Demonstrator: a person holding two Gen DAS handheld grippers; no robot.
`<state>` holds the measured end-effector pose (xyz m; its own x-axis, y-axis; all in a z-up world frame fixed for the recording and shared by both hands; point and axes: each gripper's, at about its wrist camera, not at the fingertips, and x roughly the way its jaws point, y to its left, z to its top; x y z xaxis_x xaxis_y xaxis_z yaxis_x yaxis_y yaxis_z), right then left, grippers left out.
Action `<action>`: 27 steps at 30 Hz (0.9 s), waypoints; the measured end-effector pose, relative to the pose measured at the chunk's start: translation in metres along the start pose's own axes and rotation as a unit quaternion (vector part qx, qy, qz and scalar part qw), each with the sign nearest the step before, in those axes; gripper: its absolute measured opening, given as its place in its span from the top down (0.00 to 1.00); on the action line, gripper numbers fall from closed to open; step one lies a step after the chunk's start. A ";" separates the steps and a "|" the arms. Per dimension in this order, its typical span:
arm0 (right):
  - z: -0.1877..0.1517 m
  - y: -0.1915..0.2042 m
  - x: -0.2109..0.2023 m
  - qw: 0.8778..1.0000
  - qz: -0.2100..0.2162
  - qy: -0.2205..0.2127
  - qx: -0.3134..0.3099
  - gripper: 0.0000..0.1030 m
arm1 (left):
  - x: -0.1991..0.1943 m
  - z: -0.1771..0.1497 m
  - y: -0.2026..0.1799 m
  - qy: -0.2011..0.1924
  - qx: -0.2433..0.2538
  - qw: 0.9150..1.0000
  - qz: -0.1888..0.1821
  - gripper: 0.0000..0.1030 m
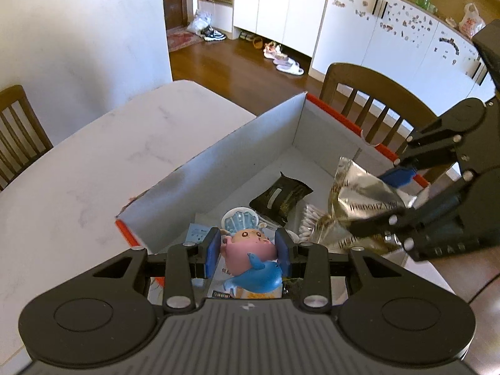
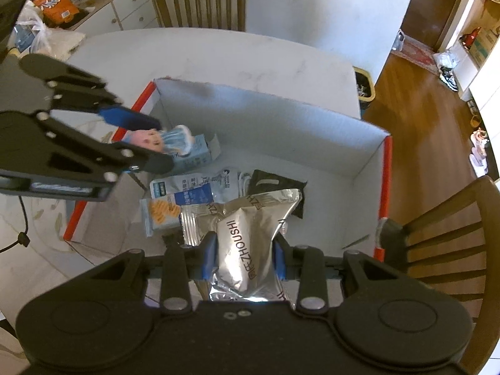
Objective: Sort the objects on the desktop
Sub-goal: 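Lower the figurine and foil bag into the shoebox and open both grippers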
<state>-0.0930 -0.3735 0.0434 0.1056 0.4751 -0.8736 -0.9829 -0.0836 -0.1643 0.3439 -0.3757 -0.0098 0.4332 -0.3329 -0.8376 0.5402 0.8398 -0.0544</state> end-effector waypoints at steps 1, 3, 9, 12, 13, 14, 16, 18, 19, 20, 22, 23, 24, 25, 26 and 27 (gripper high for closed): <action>0.000 0.000 0.003 1.000 0.001 0.003 -0.001 0.65 | 0.004 0.001 0.000 0.003 0.002 1.000 0.000 0.65; 0.001 0.003 0.009 1.000 0.005 0.009 -0.004 0.66 | 0.013 0.004 -0.001 0.006 0.009 1.000 -0.001 0.65; 0.001 0.007 0.025 1.000 0.014 0.025 -0.007 0.66 | 0.036 0.013 -0.001 0.022 0.021 1.000 -0.001 0.65; -0.001 0.009 0.033 0.999 0.017 0.035 -0.005 0.66 | 0.046 0.016 0.000 0.028 0.022 0.999 -0.001 0.65; -0.002 0.010 0.035 0.999 0.019 0.038 -0.005 0.66 | 0.049 0.017 0.000 0.031 0.022 0.999 0.000 0.65; -0.002 0.010 0.037 0.999 0.018 0.039 -0.004 0.66 | 0.052 0.017 0.000 0.033 0.023 0.999 0.000 0.65; -0.002 0.010 0.040 0.999 0.020 0.042 -0.001 0.66 | 0.058 0.018 -0.001 0.037 0.026 0.999 0.000 0.65; -0.002 0.010 0.041 0.999 0.021 0.044 0.002 0.66 | 0.064 0.017 -0.002 0.042 0.027 0.999 -0.002 0.65; -0.003 0.009 0.042 0.999 0.020 0.044 0.002 0.66 | 0.066 0.017 -0.002 0.044 0.028 0.999 -0.002 0.65; -0.003 0.008 0.043 0.999 0.019 0.045 0.003 0.66 | 0.069 0.017 -0.002 0.046 0.028 0.999 -0.002 0.65; -0.003 0.007 0.044 0.999 0.019 0.045 0.009 0.66 | 0.074 0.017 -0.002 0.050 0.026 0.998 -0.003 0.65; -0.004 0.006 0.045 0.999 0.019 0.046 0.011 0.66 | 0.076 0.016 -0.002 0.052 0.026 0.998 -0.004 0.65; -0.004 0.005 0.046 0.999 0.020 0.048 0.013 0.66 | 0.077 0.016 -0.002 0.053 0.027 0.998 -0.005 0.65; -0.004 0.003 0.048 0.999 0.020 0.049 0.014 0.66 | 0.079 0.016 -0.002 0.055 0.027 0.998 -0.005 0.65; -0.004 0.003 0.048 0.998 0.018 0.050 0.016 0.66 | 0.081 0.015 -0.002 0.058 0.027 0.998 -0.004 0.65; -0.004 0.003 0.049 0.998 0.018 0.052 0.017 0.66 | 0.082 0.015 -0.002 0.059 0.026 0.998 -0.004 0.65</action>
<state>-0.0897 -0.3543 -0.0019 0.0832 0.3795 -0.9214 -0.9906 -0.0689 -0.1179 0.3893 -0.4108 -0.0704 0.3415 -0.2846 -0.8958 0.5819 0.8125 -0.0363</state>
